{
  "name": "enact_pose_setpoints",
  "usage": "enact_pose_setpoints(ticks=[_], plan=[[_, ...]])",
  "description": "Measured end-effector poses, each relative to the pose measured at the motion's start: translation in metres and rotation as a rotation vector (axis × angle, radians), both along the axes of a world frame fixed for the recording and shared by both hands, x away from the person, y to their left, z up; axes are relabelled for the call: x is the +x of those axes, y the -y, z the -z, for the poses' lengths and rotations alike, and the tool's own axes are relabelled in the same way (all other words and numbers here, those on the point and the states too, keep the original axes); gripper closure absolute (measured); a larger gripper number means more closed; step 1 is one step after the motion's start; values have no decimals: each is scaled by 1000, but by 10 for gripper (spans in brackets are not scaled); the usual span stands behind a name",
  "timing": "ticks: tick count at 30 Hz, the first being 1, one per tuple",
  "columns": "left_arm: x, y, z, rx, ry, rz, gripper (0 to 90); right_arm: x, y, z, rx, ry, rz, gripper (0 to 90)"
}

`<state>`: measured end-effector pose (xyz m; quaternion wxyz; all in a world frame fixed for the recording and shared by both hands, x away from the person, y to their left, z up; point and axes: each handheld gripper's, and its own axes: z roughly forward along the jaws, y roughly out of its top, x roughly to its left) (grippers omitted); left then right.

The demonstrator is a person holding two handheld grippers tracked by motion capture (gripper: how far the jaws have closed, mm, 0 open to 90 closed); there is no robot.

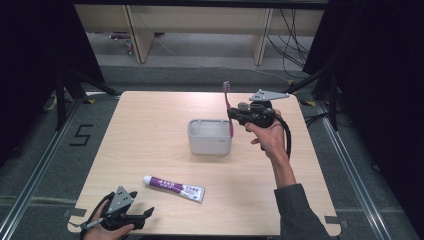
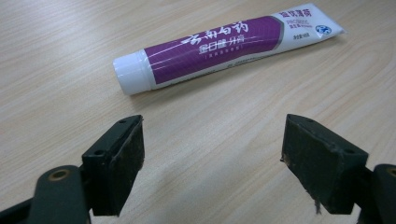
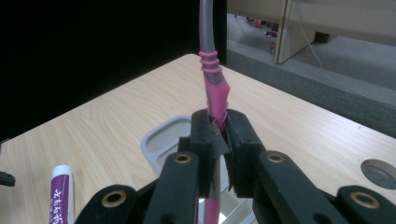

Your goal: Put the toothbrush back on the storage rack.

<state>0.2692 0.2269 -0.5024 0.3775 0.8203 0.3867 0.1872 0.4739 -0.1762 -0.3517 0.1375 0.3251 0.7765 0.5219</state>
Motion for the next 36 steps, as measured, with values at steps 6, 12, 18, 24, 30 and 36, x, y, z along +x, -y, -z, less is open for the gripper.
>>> enact_pose_setpoints(ticks=[6,12,18,24,30,36], plan=[[0,0,0,2,1,-2,206,8,-2,-1,-11,-7,16,829],[0,0,0,-2,0,-1,206,13,-8,-6,-26,-16,33,829],[0,0,0,1,-2,3,206,21,-11,-3,-30,-18,51,829],[-1,0,-1,2,-2,0,206,28,-14,3,-45,13,65,829],[0,1,0,2,1,-7,206,32,-16,13,-42,-10,88,829],[0,1,0,2,0,-6,206,37,-18,23,-52,-8,99,829]])
